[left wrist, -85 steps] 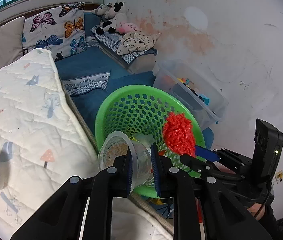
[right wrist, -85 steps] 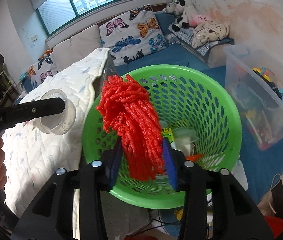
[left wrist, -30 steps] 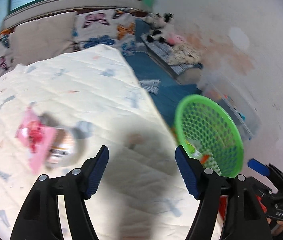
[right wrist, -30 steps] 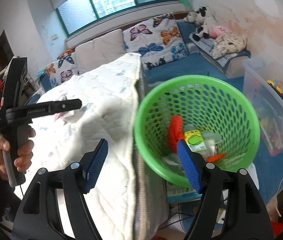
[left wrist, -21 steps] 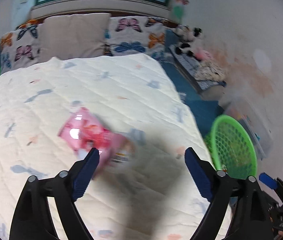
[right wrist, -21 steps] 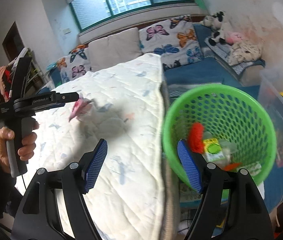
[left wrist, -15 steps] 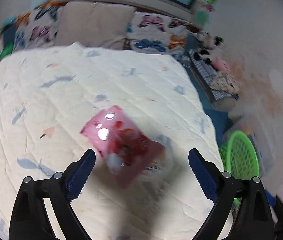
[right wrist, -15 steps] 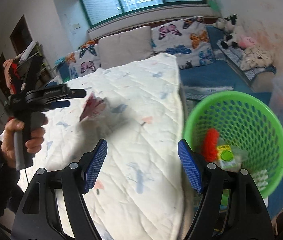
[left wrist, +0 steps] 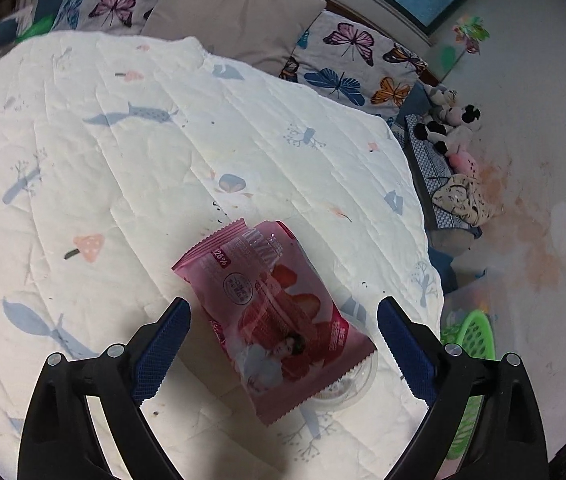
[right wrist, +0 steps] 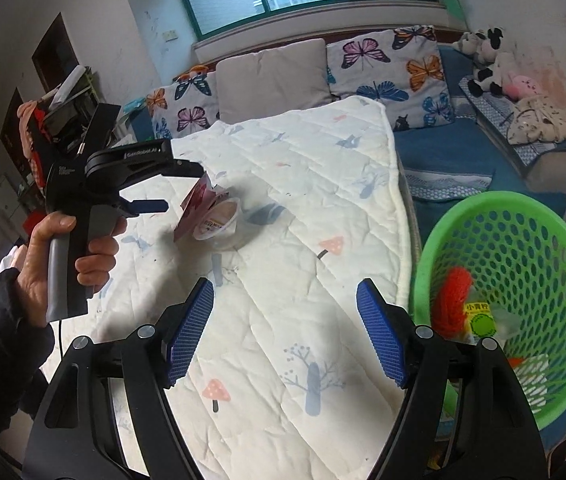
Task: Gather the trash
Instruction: 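Move both grippers back over the bed, left gripper toward the pink snack wrapper, then grasp the pink snack wrapper with the left gripper while the right gripper approaches the clear round tub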
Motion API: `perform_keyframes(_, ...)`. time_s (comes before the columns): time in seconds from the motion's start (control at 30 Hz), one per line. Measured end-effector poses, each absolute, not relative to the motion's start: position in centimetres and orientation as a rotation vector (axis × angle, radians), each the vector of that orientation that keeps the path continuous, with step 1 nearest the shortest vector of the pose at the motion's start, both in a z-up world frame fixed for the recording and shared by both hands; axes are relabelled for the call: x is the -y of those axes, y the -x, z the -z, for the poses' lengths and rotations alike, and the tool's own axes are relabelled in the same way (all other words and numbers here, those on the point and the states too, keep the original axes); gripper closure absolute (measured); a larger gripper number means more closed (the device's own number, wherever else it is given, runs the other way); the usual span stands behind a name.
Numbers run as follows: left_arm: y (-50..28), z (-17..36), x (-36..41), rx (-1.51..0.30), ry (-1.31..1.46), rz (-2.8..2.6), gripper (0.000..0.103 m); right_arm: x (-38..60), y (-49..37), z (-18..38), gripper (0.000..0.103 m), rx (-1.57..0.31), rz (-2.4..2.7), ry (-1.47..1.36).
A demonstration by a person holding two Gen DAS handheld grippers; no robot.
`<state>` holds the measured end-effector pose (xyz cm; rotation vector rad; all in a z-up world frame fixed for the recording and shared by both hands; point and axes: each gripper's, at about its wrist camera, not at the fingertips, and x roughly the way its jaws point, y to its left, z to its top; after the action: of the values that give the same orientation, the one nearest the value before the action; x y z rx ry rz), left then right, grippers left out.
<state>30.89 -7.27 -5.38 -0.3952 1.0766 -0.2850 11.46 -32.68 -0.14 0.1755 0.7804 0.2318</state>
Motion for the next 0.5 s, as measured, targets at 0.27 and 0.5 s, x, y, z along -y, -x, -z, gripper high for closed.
perform_keyframes(0.27,-31.9,6.9,7.5,-1.112,0.432,0.271,0.017,31.7,-12.8,0.9,0.029,-0.803,-0.249,-0.167)
perform_keyframes(0.5,-32.0,7.4,7.3,-1.112,0.456,0.302,0.036,30.9,-13.8,1.4,0.029,-0.821,-0.264,-0.155)
